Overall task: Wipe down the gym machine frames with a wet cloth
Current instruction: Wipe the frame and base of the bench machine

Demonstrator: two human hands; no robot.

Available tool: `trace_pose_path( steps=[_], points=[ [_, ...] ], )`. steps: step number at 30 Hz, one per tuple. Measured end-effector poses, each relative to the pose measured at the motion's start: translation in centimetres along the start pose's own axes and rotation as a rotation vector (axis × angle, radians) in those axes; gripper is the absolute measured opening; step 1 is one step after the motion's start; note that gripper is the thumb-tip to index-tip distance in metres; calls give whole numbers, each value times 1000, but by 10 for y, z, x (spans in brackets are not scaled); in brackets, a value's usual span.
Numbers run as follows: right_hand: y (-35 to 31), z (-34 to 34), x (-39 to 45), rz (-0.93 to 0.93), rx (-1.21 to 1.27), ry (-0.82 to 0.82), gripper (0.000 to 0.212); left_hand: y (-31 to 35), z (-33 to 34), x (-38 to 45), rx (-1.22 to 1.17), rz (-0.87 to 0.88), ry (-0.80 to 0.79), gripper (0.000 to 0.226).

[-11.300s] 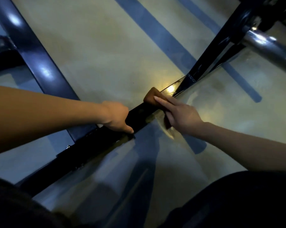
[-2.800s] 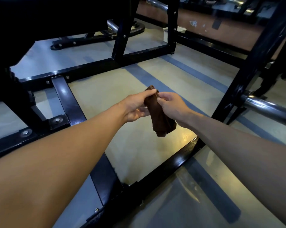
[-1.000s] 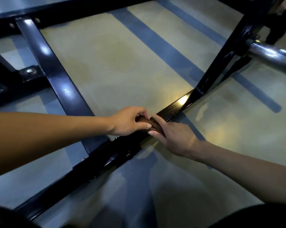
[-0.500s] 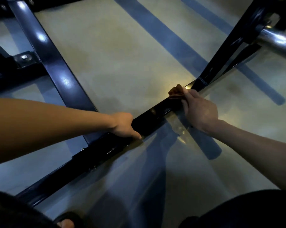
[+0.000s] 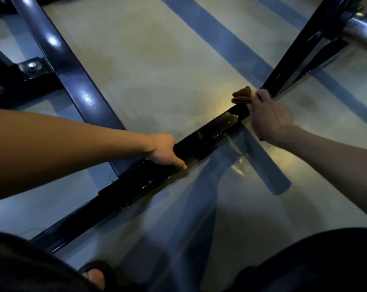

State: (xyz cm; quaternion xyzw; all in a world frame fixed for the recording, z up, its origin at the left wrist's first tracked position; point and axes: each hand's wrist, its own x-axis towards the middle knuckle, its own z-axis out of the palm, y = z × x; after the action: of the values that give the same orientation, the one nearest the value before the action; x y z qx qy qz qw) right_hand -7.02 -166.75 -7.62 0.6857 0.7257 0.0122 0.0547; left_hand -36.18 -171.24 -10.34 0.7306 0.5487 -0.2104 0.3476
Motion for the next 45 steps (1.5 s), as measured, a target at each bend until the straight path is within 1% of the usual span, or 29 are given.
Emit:
trace_pose_path(
  steps=[2,5,6,8,10,13,14,16,18,21,22,23,24,25,26,28,29,30,31,32,34,36,37,38,39,41,42,44,45],
  points=[
    [-36,2,-25,-96,32,-18,53,1,-2,2,12,-3,-14,81],
    [-93,8,-78,-403,71,-91,56,2,-2,4,47,15,1,72],
    [-101,10,-88,-470,80,-91,56,1,-2,4,41,25,17,67],
    [-92,12,-80,-517,78,-32,55,-1,-1,2,15,35,22,63],
    [-63,12,-52,-396,66,25,55,-3,1,2,1,33,9,67],
    [-10,4,-7,10,105,58,46,-6,5,2,17,16,0,76],
    [0,3,-1,95,102,59,43,-5,6,2,28,17,3,80],
    [-7,2,-6,96,110,66,48,-2,6,4,18,28,20,85],
    [-38,5,-30,-34,167,71,54,4,7,6,-27,59,64,74],
    [-68,13,-69,-417,206,71,50,14,7,12,-126,129,184,67],
    [-64,19,-73,-516,169,88,49,16,7,15,-137,151,205,65],
    [-54,23,-70,-569,130,99,52,16,6,16,-145,165,210,60],
    [-39,26,-62,-570,102,123,55,15,5,18,-152,168,205,54],
    [-23,27,-51,-515,100,158,56,14,5,18,-162,159,199,47],
    [-7,28,-37,-396,116,206,53,12,5,19,-172,151,196,45],
    [16,22,-15,-79,150,217,47,11,6,19,-183,144,197,52],
    [21,20,-7,20,168,200,47,12,6,19,-183,142,202,55],
    [18,19,-5,56,172,172,48,14,5,21,-180,142,206,58],
    [5,16,-10,50,189,143,49,16,3,22,-182,141,212,58],
    [-10,16,-17,-5,234,136,49,19,1,25,-191,138,214,57],
    [-35,22,-37,-220,314,172,49,26,-4,30,-216,142,224,55],
    [-32,36,-45,-452,234,167,54,32,-7,36,-233,155,219,53],
    [-19,40,-38,-508,187,187,57,33,-9,38,-231,162,215,50],
    [-3,39,-25,-482,171,212,60,35,-11,39,-218,170,205,46],
    [12,35,-11,-379,196,224,60,35,-15,40,-197,178,193,43],
    [39,24,13,-111,209,198,51,35,-21,42,-147,189,167,48],
    [50,21,20,-38,212,189,48,36,-23,43,-125,190,157,51],
    [50,19,24,9,225,194,47,37,-25,44,-98,199,151,53],
    [41,20,18,-9,269,203,46,38,-25,44,-95,204,155,52]
  ],
)
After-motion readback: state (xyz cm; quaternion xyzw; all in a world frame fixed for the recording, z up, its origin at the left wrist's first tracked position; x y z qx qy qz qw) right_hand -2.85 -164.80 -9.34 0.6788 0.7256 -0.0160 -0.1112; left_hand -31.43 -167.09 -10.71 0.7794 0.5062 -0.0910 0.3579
